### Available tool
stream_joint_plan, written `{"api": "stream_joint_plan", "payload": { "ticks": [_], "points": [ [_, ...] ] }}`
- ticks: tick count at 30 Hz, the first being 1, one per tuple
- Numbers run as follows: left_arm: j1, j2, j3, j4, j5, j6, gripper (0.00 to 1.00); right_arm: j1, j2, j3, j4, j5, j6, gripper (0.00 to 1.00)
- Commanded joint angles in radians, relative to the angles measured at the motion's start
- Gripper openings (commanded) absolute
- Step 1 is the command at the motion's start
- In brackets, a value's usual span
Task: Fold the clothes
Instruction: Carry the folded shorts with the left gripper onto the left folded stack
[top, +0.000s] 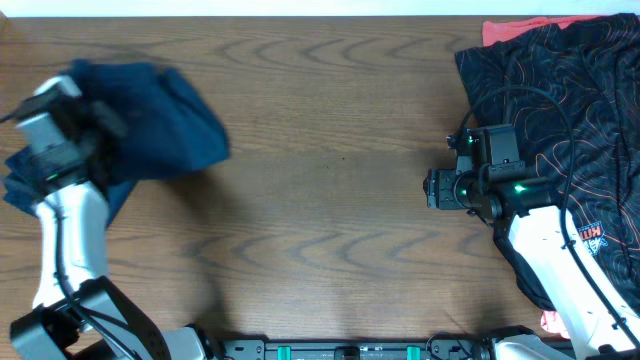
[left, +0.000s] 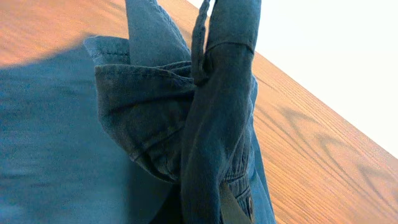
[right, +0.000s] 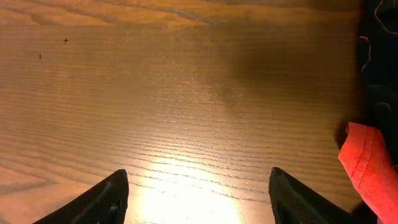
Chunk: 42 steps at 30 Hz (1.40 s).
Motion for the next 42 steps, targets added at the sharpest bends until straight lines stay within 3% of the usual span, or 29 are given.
{"api": "stream_joint_plan", "payload": {
  "ticks": [1, 4, 5, 7, 8, 9, 10, 19, 27, 33, 36, 42],
  "points": [
    [0.102, -0.023, 0.000, 0.013, -0.005, -0.009, 0.06, 0.006, 0.000, 0.007, 0.000, 0.007, -0.014, 0.71],
    [0.178, -0.023, 0.000, 0.013, -0.005, -0.049, 0.07, 0.006, 0.000, 0.007, -0.001, 0.007, -0.014, 0.71],
    [0.196, -0.022, 0.000, 0.011, -0.005, -0.051, 0.15, 0.006, 0.000, 0.007, -0.002, 0.006, -0.014, 0.71],
    [0.224, -0.022, 0.000, 0.002, -0.005, -0.051, 0.49, 0.006, 0.000, 0.007, -0.003, 0.006, -0.014, 0.71],
    [0.237, -0.022, 0.000, -0.006, -0.005, -0.051, 0.74, 0.006, 0.000, 0.007, -0.005, 0.007, -0.014, 0.71],
    [0.245, -0.022, 0.000, -0.015, -0.005, -0.054, 0.92, 0.006, 0.000, 0.007, -0.007, 0.006, -0.014, 0.71],
    [0.252, -0.022, 0.000, -0.026, -0.006, -0.068, 0.98, 0.006, 0.000, 0.007, -0.009, 0.007, -0.014, 0.71],
    [0.200, -0.022, 0.000, -0.087, 0.026, -0.114, 0.98, 0.006, 0.000, 0.007, -0.021, 0.006, -0.014, 0.73],
    [-0.125, -0.022, 0.000, -0.207, 0.021, 0.051, 0.98, 0.003, 0.008, 0.007, 0.002, -0.005, -0.005, 0.80],
    [-0.424, -0.022, 0.000, -0.497, -0.073, 0.070, 0.98, -0.060, 0.010, 0.035, -0.027, -0.005, -0.006, 0.87],
    [-0.501, -0.023, 0.000, -0.684, -0.072, 0.069, 0.98, -0.115, 0.010, 0.098, -0.148, -0.005, -0.007, 0.99],
    [-0.528, -0.079, -0.002, -0.924, -0.064, 0.090, 0.98, -0.189, -0.051, 0.167, -0.294, -0.001, -0.007, 0.99]
  ]
}}
